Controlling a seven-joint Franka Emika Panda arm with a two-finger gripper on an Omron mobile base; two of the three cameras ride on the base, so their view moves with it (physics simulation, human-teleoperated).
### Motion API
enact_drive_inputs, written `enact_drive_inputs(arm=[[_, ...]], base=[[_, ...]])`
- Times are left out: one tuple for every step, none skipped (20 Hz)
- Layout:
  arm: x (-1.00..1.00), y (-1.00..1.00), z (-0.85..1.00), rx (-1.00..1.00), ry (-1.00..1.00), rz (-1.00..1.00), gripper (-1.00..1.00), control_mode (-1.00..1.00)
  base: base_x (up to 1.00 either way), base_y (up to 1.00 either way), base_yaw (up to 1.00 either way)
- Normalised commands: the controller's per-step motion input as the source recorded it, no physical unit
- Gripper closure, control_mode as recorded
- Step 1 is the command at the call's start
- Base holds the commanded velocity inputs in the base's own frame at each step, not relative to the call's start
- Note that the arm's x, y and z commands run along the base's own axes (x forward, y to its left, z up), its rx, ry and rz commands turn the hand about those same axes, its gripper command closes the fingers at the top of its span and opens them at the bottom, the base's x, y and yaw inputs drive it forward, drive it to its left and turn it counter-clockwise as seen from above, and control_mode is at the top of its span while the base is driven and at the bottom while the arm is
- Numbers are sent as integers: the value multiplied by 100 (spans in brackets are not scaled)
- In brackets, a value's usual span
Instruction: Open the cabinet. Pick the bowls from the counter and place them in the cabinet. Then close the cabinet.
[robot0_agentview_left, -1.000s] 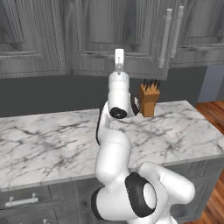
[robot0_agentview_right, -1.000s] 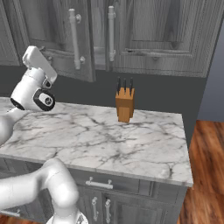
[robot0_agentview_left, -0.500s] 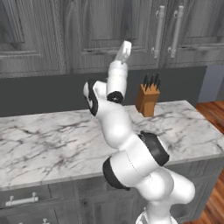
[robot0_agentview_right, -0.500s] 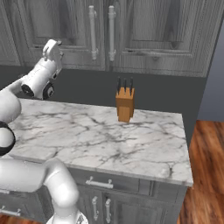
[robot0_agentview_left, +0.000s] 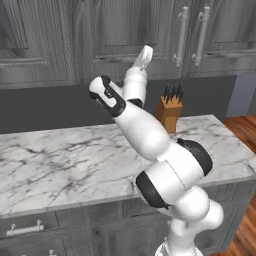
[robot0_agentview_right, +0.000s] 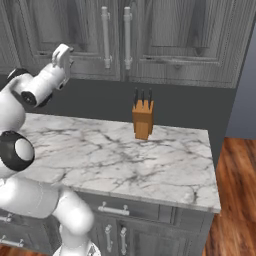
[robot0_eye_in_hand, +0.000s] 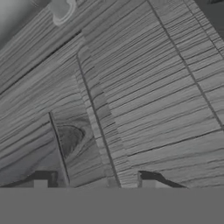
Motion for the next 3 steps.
enact_drive_inputs(arm=[[100,-6,61,8,19,11,-100,-100],[100,-6,57,7,16,11,-100,-100],[100,-6,51,7,13,11,-100,-100]], base=[[0,0,0],[0,0,0],[0,0,0]])
